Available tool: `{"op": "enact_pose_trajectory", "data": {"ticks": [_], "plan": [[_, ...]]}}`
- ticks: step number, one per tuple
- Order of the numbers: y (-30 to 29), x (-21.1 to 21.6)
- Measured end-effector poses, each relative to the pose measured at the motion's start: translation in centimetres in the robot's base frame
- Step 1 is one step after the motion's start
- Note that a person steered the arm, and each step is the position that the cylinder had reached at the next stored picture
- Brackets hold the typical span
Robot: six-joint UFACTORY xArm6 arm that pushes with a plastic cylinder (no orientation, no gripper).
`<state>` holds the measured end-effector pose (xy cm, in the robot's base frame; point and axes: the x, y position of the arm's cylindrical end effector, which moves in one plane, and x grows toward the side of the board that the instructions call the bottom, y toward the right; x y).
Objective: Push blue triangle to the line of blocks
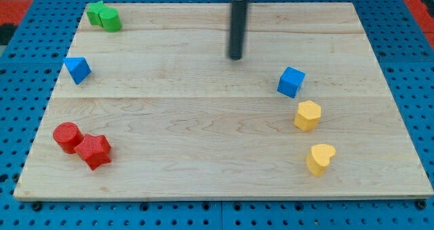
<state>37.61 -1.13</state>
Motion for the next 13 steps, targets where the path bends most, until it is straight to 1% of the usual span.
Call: {"op": "enact_pose_trajectory", "data": {"ticks": [1,2,3,4,5,6,7,8,9,10,11,12,13], "plan": [[-9.6,6.2],[-21.3,6.6],[-29.2,4.2],[-27.5,3.2],[-21.3,0.3],[-18.9,-1.2],[-20.1,0.2],[-26.4,-2.3],[-20.7,-4.3],[-8.4,-3.3],[0.9,-2.5],[7.9,-2.4],[11.3,-2.4]]}}
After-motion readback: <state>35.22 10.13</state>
